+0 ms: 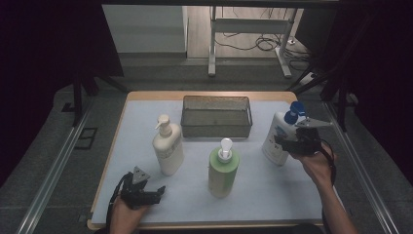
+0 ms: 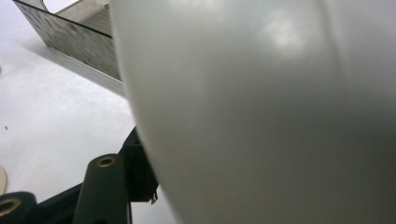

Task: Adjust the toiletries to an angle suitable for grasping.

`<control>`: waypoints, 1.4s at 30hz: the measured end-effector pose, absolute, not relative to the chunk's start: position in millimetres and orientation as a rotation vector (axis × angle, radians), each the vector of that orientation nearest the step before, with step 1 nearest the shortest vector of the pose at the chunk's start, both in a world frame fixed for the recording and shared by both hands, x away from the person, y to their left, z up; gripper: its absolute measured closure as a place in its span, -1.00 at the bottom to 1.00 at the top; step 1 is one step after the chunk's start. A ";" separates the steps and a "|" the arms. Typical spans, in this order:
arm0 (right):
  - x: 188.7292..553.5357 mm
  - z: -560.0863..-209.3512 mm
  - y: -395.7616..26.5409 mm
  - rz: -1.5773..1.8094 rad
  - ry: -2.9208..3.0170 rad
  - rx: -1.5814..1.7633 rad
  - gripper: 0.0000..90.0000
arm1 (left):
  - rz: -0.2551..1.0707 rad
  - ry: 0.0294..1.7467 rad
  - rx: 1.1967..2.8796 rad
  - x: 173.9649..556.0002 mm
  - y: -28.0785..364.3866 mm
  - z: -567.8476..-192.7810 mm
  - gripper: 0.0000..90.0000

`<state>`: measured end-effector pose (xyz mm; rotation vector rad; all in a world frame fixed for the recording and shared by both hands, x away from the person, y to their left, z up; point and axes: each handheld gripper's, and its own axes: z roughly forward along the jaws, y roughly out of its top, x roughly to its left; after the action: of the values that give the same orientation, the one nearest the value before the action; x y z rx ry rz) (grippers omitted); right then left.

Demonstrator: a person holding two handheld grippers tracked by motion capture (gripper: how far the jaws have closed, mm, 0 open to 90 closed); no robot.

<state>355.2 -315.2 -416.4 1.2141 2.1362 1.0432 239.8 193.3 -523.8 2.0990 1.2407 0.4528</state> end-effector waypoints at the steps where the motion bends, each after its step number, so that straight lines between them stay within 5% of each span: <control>1: 355.2 -416.4 -315.2 1.043 2.136 1.214 -0.11 | 0.453 1.241 2.099 239.8 193.3 -523.8 -0.73; 42: 360.3 -333.5 -259.5 1.133 2.187 1.164 -0.10 | 0.452 1.241 2.099 239.8 193.3 -523.8 -0.73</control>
<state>360.3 -259.5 -333.5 1.1638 2.1871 1.1333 239.8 193.3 -523.8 2.0989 1.2409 0.4522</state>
